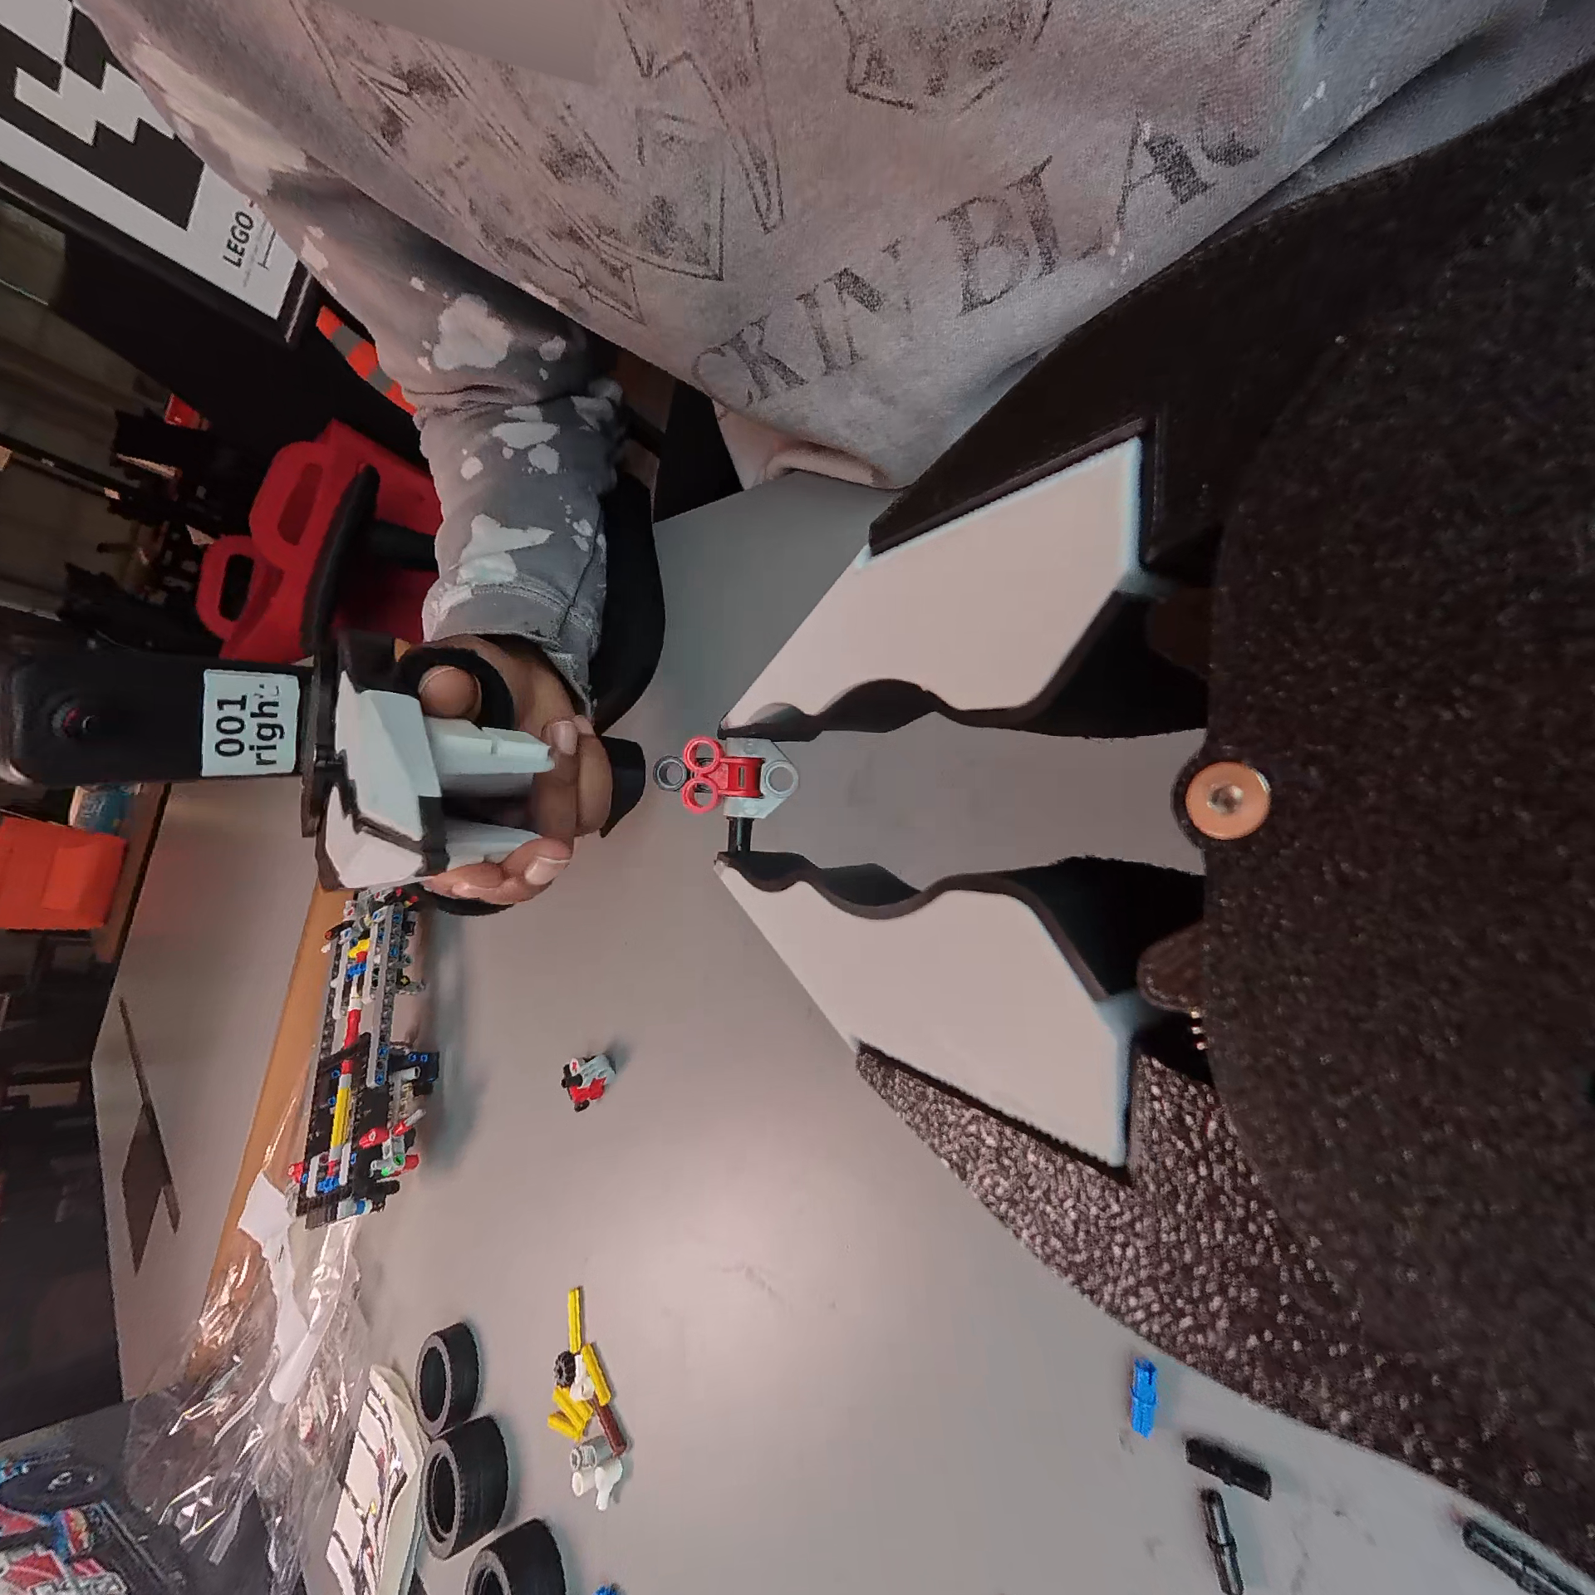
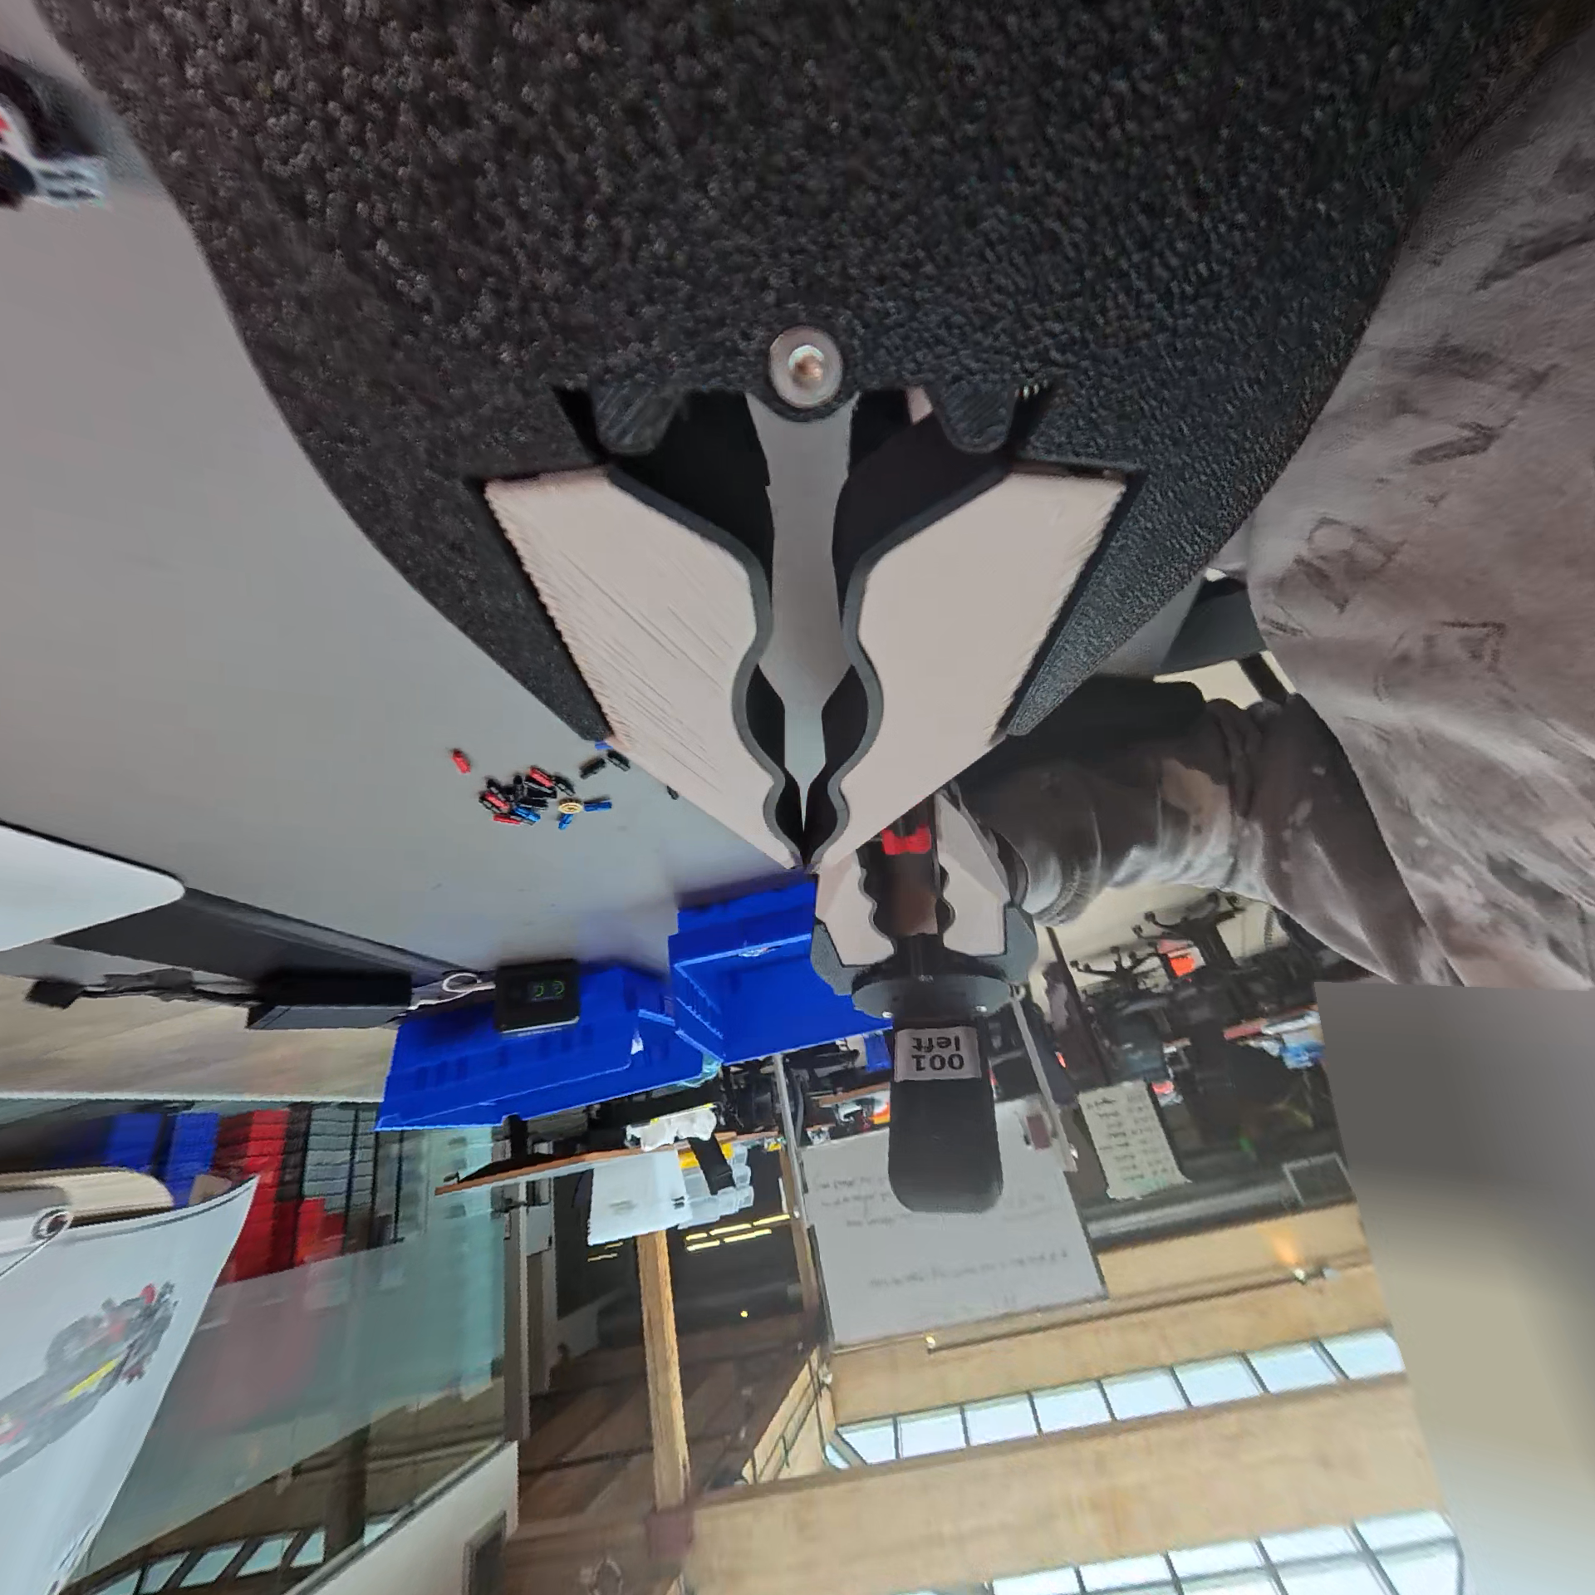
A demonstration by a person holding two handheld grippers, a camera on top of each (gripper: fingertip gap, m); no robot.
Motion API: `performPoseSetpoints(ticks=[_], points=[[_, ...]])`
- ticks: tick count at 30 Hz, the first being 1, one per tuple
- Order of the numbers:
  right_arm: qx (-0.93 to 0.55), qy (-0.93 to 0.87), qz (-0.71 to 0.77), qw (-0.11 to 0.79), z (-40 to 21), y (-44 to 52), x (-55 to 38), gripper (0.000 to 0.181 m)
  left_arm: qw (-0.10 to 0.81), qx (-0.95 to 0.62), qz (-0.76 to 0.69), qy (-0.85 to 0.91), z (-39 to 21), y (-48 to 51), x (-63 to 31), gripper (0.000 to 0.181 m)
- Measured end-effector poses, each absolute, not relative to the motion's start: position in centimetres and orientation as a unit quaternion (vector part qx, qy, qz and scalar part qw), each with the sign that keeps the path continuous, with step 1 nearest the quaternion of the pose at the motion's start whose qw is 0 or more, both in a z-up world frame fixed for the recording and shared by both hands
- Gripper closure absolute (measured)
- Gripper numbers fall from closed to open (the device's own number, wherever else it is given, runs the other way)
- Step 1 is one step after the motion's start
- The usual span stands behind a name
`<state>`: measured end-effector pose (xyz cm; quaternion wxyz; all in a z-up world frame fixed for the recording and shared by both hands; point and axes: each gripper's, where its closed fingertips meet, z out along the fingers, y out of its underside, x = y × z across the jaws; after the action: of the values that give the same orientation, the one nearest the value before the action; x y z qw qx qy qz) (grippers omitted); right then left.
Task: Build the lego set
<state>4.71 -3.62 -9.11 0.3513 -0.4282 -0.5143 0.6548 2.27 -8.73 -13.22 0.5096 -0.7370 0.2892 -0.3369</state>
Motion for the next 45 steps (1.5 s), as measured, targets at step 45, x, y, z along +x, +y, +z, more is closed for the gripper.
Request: performPoseSetpoints(ticks=[45], points=[[-0.395, -0.63, 0.572, 0.348, -12.3, -5.3, 5.1, 0.181, 0.578, -0.708, -0.289, 0.283, -10.3, -8.9, -0.1, 0.156]])
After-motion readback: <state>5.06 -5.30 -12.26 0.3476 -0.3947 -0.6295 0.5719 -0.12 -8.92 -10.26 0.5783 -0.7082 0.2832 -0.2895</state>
